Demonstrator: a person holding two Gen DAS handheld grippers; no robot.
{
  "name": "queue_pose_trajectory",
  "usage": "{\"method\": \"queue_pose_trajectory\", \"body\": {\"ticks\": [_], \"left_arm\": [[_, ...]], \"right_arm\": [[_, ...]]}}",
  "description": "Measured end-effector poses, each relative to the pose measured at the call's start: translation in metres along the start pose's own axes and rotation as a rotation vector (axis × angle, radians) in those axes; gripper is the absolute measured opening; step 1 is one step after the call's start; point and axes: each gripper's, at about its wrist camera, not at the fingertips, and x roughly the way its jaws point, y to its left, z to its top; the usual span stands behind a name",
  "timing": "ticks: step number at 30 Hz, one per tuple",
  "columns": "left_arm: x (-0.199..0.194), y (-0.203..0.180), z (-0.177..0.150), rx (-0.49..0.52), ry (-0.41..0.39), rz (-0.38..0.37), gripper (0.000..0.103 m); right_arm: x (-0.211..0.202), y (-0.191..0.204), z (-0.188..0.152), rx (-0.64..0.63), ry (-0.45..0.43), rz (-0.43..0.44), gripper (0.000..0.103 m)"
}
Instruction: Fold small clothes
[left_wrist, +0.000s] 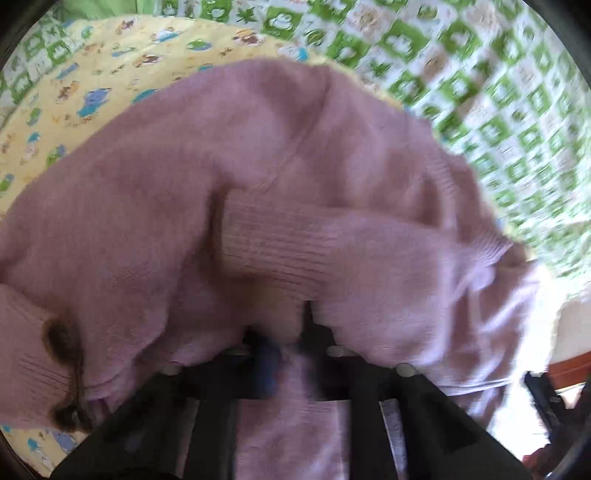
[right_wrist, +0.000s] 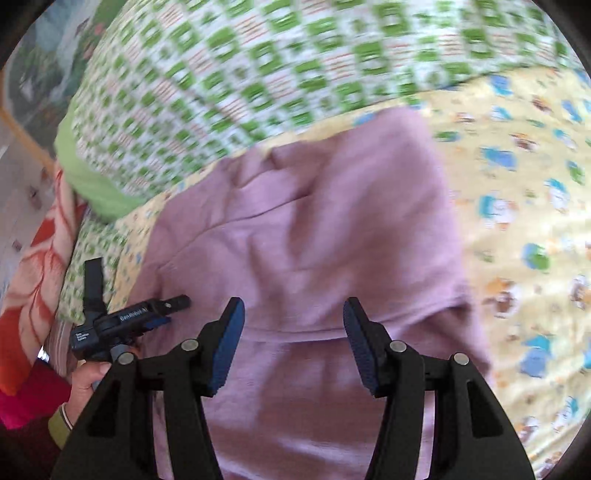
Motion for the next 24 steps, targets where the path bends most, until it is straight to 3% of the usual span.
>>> {"method": "queue_pose_trajectory", "body": {"ticks": [2,4,7,9,14,23,24], "left_arm": [[-0.027,0.001,-0.002,-0.005,-0.075,-0.074,0.006],[-0.047,0.003,-0.010,0.042,-0.129,-0.081,0.006],[-0.036,0.020,-0.017,0.063,-0.094,-0.025,0.006],[-0.030,0.040,-0.021,0.002,-0.073,-0.023,0.005],[-0.041,0.067,-0.022,-0.059,-0.144,-0.002,0.005],[-0.024,0.052,-0.018,-0.010,-0.107,0.018,0.006],[-0.024,0.051,-0.019,-0.006,-0.105,0.019,0.005]], "right_arm": [[-0.008,-0.013,0.003,0.033,-0.032,-0.026,0.057],[-0.016,-0.022,0.007,0.054,-0.069,-0.054,0.057],[-0.016,-0.040,0.016,0.092,-0.086,-0.086,0.059],[-0.011,-0.049,0.022,0.106,-0.088,-0.107,0.059],[0.006,-0.063,0.044,0.113,-0.071,-0.116,0.060],[0.068,-0.058,0.069,0.058,-0.003,-0.083,0.062],[0.070,-0.059,0.070,0.057,0.002,-0.075,0.046]]}}
